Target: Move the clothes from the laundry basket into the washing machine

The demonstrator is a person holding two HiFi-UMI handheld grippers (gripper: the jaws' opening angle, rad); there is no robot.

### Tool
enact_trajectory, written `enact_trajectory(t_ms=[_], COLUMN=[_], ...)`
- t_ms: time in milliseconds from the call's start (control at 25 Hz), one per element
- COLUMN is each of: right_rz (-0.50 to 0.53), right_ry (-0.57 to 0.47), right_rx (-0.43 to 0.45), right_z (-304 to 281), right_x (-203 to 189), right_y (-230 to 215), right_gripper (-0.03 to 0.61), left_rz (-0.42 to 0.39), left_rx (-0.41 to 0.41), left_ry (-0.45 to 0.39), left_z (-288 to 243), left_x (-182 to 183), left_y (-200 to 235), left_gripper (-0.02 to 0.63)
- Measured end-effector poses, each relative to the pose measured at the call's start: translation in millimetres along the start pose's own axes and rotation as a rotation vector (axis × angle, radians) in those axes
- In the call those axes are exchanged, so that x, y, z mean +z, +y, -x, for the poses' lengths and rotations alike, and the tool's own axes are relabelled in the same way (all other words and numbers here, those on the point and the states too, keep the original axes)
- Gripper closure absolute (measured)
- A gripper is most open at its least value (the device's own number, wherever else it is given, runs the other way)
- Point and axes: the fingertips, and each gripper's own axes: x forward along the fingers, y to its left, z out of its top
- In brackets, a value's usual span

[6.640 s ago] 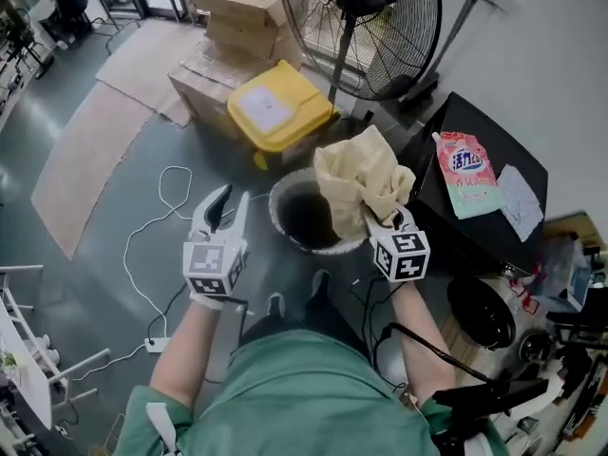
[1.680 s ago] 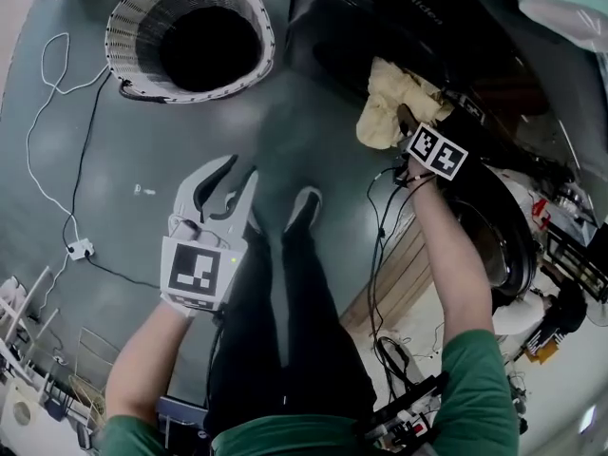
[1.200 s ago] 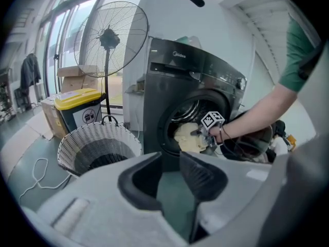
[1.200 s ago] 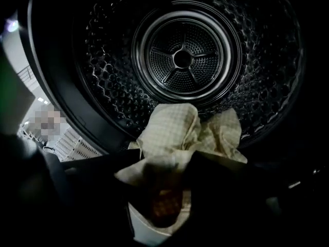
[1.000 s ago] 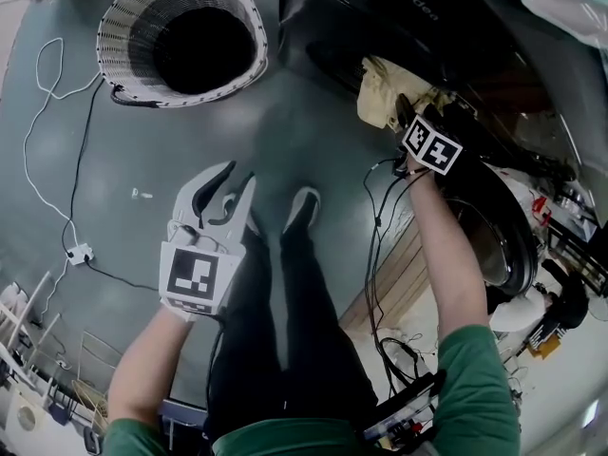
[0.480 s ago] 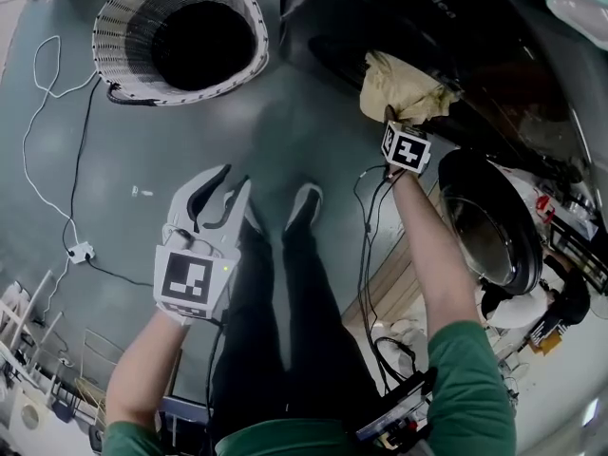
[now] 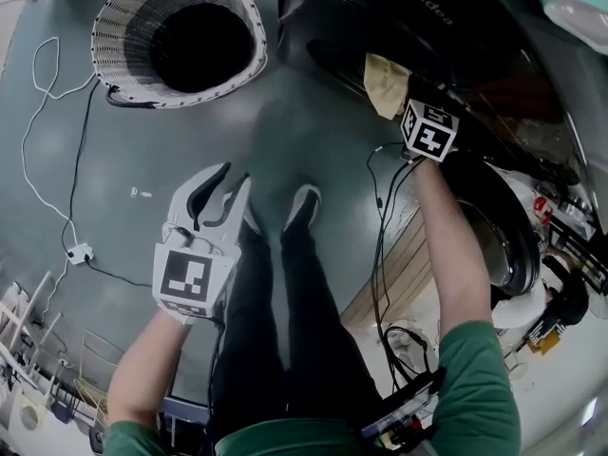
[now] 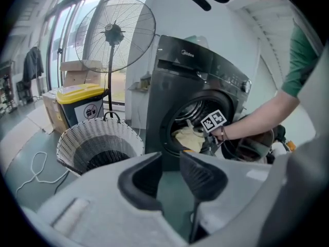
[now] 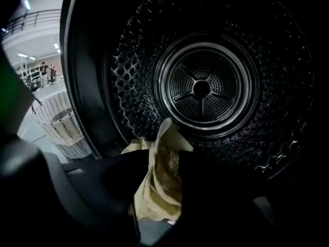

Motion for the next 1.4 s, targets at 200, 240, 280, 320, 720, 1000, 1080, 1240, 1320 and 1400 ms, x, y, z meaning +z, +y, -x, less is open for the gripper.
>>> enact_trajectory(t_ms=[200,240,280,320,720,1000,1080,1240,1320,1400], right_rz=[0.064,0.091,0.118,0.144,0.336,0.258,0.246,0.290,0.302,0.301], right_ry=[0.006,0.021,0.039,0.061,0.344,0.169,0.148,0.162,0.147,0.114], right_rx=[0.048,0.059,0.067,0.073,-0.006,-0.128,-0.147,-0.089,-0.071,-0.051], right_z=[21.8,24.1,25.1,24.8,-29.4,-39.2,-38.5,-29.6,-22.5,-11.8], right_x=[-22.1,-30.6,-39.7,-49.4,-112.3,-29.3,-16.4,-27.5,-35.9,-42.8], right_y=[12.0,16.2,19.6,22.4,27.5,-23.1,-30.4,-10.0,2.1,14.1], right_gripper=[0.332,0.304,0.273,0.236,0.371,0.520,0.484,0.352,0.331,0.331], left_rz=[-0.001,0.003,0.007,0.010,0.024,0.041,0.037,0.043,0.045,0.034], left_rx=[-0.005,-0.005,-0.005,-0.006,-0.007,0.004,0.008,-0.004,-0.009,-0.012], left_ry=[-0.011,-0.012,-0.013,-0.012,0.015,0.001,0.002,0.000,-0.005,-0.003], left_z=[-3.0,-3.5,-4.1,-4.7,-7.4,-1.4,-0.1,0.1,0.3,1.2], left_x=[3.1,2.4,1.5,0.0,-26.1,-28.2,-30.5,-30.8,-29.4,-30.2], left_y=[-0.1,-0.5,-1.4,-2.7,-4.1,0.7,0.2,-7.5,-8.6,-7.8], left_gripper=[0.508,0.508,0.508,0.508,0.511,0.514,0.515,0.515,0.515,0.515])
